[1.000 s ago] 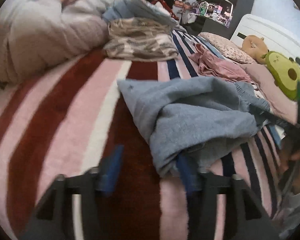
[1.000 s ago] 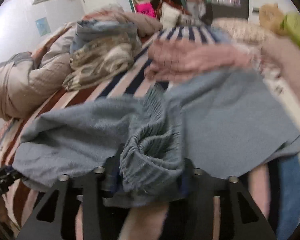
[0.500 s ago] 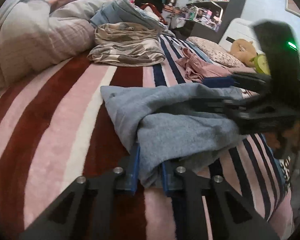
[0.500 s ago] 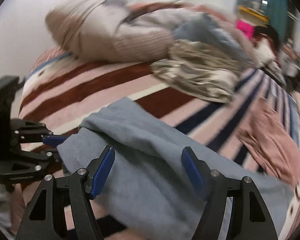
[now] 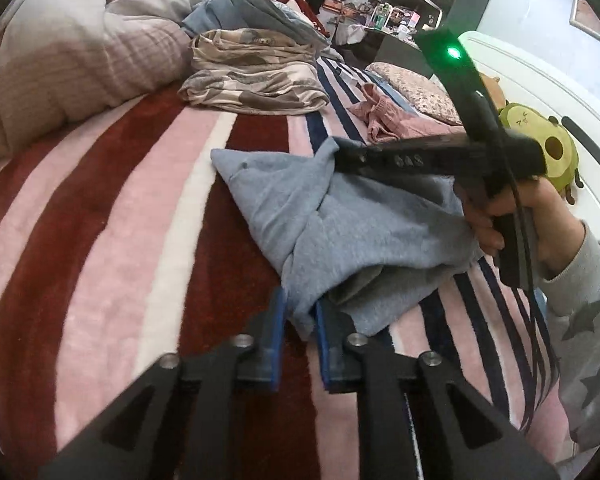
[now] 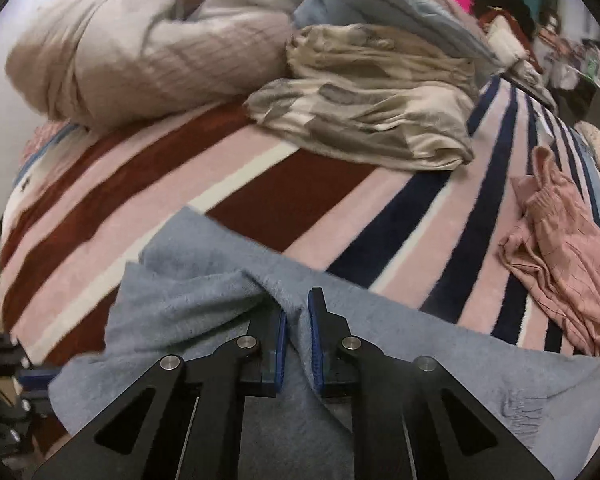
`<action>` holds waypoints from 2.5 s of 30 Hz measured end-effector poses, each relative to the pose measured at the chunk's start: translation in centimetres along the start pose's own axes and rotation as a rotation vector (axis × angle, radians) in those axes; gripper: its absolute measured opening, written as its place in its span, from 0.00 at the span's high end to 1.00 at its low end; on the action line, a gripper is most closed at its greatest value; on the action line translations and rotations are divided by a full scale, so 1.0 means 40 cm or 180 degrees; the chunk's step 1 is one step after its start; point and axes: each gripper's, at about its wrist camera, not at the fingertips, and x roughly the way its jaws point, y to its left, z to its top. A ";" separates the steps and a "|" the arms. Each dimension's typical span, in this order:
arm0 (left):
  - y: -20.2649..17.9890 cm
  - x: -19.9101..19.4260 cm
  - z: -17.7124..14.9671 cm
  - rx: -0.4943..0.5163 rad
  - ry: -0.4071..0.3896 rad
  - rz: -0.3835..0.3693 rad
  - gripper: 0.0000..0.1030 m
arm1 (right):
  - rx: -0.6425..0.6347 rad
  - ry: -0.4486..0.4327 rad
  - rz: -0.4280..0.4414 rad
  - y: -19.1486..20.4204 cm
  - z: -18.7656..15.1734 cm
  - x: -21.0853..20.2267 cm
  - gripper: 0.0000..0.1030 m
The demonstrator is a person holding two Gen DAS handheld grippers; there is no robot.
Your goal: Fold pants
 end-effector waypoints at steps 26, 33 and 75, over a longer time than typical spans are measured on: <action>-0.077 0.049 0.014 0.0051 -0.0394 0.0927 0.73 | 0.1509 -0.0375 0.0058 -0.250 -0.374 -0.204 0.33; -0.062 0.024 -0.013 0.0178 -0.0172 0.0908 0.85 | 0.1561 -0.0459 0.0081 -0.256 -0.338 -0.185 0.92; 0.113 0.095 0.230 -0.0070 0.0037 -0.0098 0.48 | 0.1357 -0.0472 -0.0180 -0.258 -0.359 -0.220 0.70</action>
